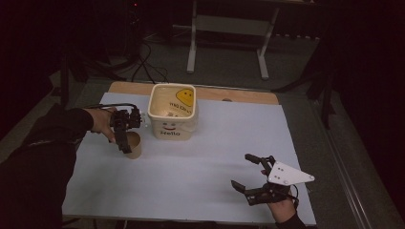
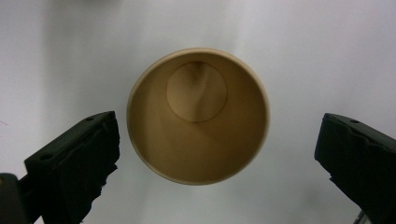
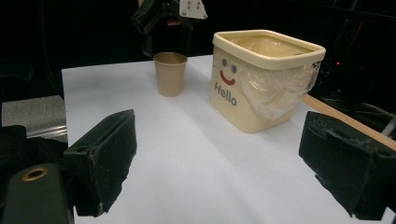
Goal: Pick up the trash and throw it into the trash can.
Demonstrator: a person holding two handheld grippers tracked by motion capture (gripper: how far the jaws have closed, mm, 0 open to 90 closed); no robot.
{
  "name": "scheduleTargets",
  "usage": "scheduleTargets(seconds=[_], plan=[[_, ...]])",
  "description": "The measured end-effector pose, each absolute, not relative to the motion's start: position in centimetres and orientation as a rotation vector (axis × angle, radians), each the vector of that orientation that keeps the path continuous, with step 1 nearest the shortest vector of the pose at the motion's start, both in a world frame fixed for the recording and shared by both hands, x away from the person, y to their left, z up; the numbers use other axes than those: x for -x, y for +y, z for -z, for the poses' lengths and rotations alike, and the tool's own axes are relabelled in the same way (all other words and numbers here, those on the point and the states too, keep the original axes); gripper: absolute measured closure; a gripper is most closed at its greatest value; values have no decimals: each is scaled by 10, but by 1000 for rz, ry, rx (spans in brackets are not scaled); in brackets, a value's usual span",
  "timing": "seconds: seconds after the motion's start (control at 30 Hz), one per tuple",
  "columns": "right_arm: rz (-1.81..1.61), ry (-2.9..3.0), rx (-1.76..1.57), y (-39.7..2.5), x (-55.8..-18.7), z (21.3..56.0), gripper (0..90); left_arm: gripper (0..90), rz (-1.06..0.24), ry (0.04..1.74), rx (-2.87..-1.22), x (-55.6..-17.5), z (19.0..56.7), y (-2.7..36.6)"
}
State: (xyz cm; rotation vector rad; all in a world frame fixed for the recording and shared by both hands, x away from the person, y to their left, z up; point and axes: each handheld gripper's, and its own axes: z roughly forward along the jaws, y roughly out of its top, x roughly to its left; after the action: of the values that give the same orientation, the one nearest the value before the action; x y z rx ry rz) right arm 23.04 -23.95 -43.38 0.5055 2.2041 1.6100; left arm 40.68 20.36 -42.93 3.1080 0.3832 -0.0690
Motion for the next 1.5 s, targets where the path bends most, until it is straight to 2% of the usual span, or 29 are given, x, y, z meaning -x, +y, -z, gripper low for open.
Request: scheduleTargets(seconds=[0.63,0.8,0.97,1.27,1.5], plan=[[-1607,2213,-503,-240,-230,434,111,12,39,357,-3115,-414,452,205],[-1604,2214,-504,-239,-230,434,112,67,34,349,-3115,-414,454,206],[-1606,2215,-506,-240,-230,434,112,178,42,331,-3089,-414,455,207],[-1607,2215,-504,-240,-230,434,112,222,43,298,-3091,-414,448,209],[-1604,2215,-510,-240,-230,434,112,248,104,288,-3082,-412,433,209]])
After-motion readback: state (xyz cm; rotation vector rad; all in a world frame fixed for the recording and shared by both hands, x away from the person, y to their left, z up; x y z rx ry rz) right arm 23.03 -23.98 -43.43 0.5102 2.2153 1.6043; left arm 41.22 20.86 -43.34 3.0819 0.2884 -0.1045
